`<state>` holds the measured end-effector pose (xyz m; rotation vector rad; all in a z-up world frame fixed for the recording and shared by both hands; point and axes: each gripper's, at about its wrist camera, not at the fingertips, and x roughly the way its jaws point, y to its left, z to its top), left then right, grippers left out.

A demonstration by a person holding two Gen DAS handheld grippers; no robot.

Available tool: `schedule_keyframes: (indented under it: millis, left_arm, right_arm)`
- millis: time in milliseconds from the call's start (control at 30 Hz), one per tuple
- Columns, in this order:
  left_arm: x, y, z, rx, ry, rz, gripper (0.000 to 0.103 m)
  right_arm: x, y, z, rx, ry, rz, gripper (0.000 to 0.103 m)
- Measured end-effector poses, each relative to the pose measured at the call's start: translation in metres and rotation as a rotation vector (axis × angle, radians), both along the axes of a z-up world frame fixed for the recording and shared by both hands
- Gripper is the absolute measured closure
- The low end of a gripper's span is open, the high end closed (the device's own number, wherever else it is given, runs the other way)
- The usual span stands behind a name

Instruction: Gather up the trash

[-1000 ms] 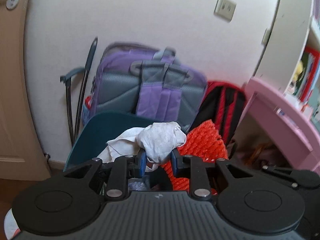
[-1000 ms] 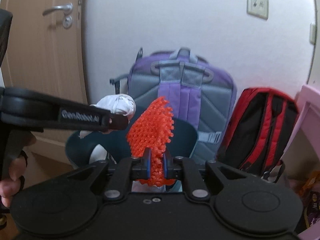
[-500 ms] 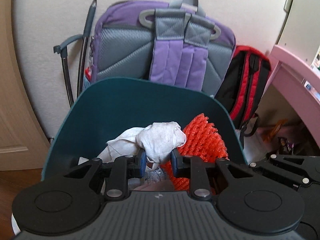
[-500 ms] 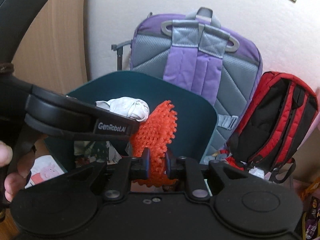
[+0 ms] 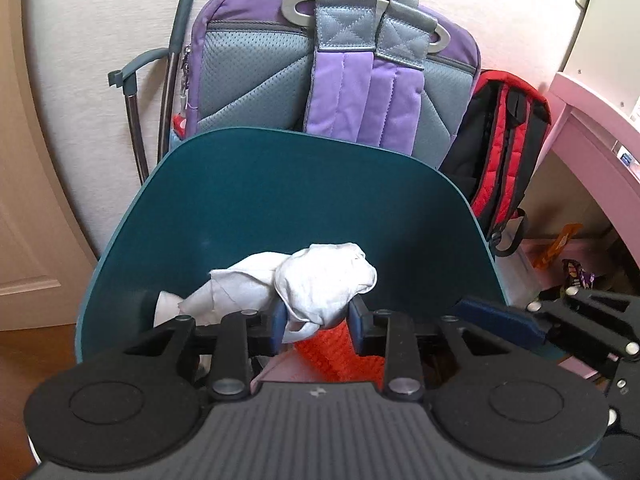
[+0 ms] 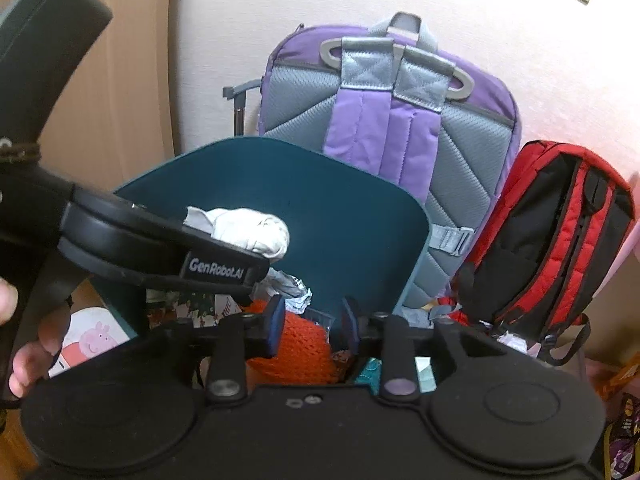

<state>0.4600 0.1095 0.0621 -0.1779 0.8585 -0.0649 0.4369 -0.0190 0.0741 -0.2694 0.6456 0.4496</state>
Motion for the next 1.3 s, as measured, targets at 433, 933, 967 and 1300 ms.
schedule_keyframes:
  millis: [433,933,967,1300]
  left_arm:
    - [-0.052,-0.002,0.038,-0.015,-0.099,0.035,0.019]
    - [-0.151,-0.011,0.103,0.019,-0.25,0.046,0.015]
    - [-0.157,-0.011,0.106,0.019,-0.257,0.047,0.015]
    - [-0.218,-0.021,0.126,0.028,-0.347,0.067,0.002]
  right_arm:
    - [-0.046,-0.036,0.036,0.117,-0.041,-0.041,0.055]
    - [-0.119,-0.066,0.092,0.261,-0.119,-0.023,0.05]
    - [-0.124,-0.068,0.094,0.266,-0.125,-0.021,0.05]
    - [-0.174,-0.083,0.11,0.316,-0.166,0.017,0.049]
